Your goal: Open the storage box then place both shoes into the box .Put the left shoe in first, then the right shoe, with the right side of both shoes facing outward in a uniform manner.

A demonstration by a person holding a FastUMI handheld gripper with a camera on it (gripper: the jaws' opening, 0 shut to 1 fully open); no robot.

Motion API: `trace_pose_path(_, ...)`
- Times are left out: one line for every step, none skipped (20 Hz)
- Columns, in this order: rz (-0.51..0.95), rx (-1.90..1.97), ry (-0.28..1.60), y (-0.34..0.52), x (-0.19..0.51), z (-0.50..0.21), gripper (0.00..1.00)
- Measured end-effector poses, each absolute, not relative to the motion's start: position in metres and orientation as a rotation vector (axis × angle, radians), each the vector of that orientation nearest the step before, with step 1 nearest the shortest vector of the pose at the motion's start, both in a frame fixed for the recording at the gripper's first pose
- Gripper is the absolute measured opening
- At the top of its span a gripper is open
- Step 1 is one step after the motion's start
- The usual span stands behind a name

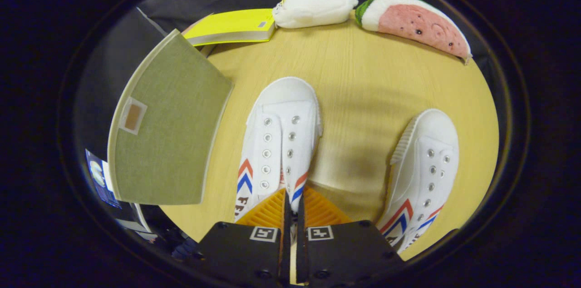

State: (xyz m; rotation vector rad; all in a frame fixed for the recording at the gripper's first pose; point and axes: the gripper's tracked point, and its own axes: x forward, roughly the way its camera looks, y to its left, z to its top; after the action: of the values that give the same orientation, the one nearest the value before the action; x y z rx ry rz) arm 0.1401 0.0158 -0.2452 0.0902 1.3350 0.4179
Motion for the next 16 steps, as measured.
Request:
trace_pose_path(0.419, 0.118, 1.333, 0.015, 0.140, -0.243, 0.07)
trace_pose_path(0.412, 0.146, 1.328, 0.013, 0.139, -0.242, 0.06)
trace_pose_path(0.415, 0.167, 1.329, 0.011, 0.137, -0.239, 0.06)
trace_pose_path(0.417, 0.194, 1.331, 0.009, 0.134, -0.237, 0.06)
trace_pose_path(0.410, 0.209, 1.332, 0.006, 0.130, -0.237, 0.06)
trace_pose_path(0.402, 0.213, 1.329, 0.004, 0.128, -0.233, 0.06)
trace_pose_path(0.393, 0.217, 1.322, 0.001, 0.125, -0.229, 0.06)
trace_pose_path(0.384, 0.218, 1.313, -0.001, 0.122, -0.225, 0.06)
trace_pose_path(0.377, 0.221, 1.300, -0.002, 0.120, -0.219, 0.06)
trace_pose_path(0.380, 0.229, 1.283, -0.001, 0.119, -0.210, 0.06)
trace_pose_path(0.390, 0.260, 1.264, 0.004, 0.118, -0.200, 0.06)
trace_pose_path(0.401, 0.295, 1.254, 0.009, 0.114, -0.188, 0.06)
trace_pose_path(0.408, 0.320, 1.241, 0.014, 0.111, -0.176, 0.06)
trace_pose_path(0.408, 0.323, 1.219, 0.017, 0.111, -0.163, 0.06)
trace_pose_path(0.402, 0.313, 1.191, 0.021, 0.110, -0.151, 0.06)
trace_pose_path(0.402, 0.298, 1.162, 0.026, 0.109, -0.139, 0.06)
